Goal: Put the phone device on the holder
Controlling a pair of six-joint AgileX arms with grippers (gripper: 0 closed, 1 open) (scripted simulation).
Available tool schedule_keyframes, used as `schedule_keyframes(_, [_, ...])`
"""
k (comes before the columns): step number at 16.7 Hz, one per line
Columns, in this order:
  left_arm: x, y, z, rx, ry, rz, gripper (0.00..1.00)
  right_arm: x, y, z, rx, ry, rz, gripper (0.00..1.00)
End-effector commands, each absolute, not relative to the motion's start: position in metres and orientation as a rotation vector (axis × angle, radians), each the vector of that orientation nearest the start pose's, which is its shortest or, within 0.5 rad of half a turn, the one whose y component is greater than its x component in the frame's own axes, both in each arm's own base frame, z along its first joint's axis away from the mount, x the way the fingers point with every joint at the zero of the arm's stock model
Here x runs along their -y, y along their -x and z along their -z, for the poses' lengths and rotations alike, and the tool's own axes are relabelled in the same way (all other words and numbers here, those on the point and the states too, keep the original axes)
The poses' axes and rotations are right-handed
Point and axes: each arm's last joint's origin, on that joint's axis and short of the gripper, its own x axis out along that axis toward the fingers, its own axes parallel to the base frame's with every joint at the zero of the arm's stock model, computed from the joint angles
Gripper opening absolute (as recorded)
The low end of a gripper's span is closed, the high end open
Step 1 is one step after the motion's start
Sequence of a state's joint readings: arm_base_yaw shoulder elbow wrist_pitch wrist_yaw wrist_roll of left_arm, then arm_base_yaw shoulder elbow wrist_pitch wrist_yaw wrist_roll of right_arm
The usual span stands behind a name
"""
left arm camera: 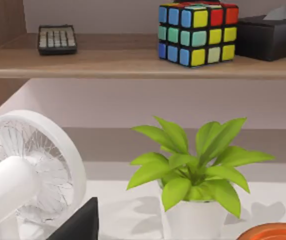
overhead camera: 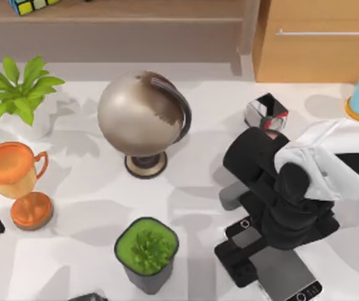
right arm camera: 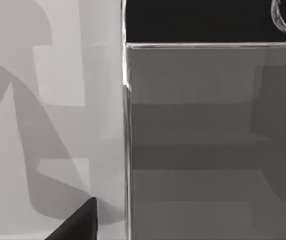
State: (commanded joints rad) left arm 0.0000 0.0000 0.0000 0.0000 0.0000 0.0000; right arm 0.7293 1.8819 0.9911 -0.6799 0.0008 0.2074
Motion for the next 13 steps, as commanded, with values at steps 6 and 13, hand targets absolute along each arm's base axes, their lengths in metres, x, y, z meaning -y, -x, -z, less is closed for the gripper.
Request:
schedule_keyframes(6, [0.001,-0.106,-0.160,0.000,0.000,0.000,1.00,-0.206,-0.228,-0.099,-1.531,0.413,-0.413,0.00])
schedule_keyframes(13, [0.001,-0.106,-0.160,0.000,0.000,0.000,1.00,-0.206,-0.229,-0.115,-1.500,0.404,-0.417,0.00])
